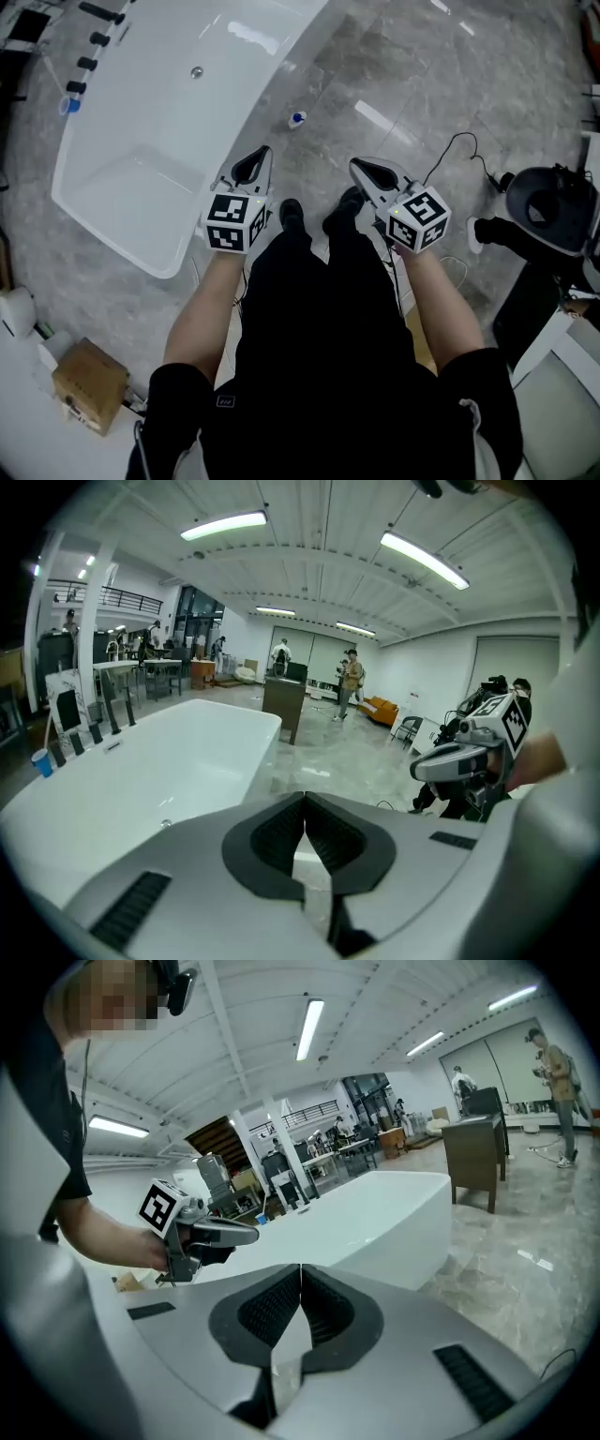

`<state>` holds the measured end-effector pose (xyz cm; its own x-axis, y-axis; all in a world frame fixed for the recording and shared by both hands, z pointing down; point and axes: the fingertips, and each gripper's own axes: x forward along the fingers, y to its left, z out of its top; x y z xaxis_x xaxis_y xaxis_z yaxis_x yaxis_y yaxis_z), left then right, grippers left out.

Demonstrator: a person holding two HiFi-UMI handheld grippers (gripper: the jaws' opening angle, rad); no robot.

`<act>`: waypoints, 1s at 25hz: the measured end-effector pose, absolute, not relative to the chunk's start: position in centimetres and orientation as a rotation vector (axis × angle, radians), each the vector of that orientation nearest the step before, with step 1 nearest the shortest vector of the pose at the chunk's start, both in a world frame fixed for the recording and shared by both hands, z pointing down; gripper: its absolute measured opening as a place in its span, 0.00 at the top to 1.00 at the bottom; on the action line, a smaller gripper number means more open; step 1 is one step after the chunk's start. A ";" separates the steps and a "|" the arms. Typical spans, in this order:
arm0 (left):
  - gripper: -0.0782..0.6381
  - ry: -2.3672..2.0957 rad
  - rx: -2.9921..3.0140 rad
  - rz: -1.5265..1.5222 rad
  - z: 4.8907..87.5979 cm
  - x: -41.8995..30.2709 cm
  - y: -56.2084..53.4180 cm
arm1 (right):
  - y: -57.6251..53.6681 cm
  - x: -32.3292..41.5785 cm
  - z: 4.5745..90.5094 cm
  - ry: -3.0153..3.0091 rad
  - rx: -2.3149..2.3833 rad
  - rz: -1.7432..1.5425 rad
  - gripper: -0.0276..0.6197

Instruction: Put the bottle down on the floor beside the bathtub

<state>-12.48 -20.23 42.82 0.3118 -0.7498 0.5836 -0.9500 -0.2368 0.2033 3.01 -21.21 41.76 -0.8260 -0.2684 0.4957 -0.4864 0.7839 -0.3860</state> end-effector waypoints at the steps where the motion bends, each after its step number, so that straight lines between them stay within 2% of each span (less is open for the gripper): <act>1: 0.87 -1.518 2.059 0.490 41.5 -13.0 -19.8 | -20.6 2.6 40.6 -2.563 0.569 0.702 0.91; 9: 0.87 -1.482 2.125 0.376 34.9 -14.4 -15.9 | -17.3 0.6 34.4 -2.586 0.698 0.704 0.91; 25: 0.87 -1.586 2.161 0.306 25.4 -18.0 -18.1 | -19.1 -3.2 22.4 -2.799 0.751 0.697 0.91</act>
<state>-18.00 -18.05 25.37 0.3178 -0.8476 0.4250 -0.9448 -0.2454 0.2171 -3.22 -19.08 22.38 -0.8608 -0.4326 0.2680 -0.5078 0.7650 -0.3962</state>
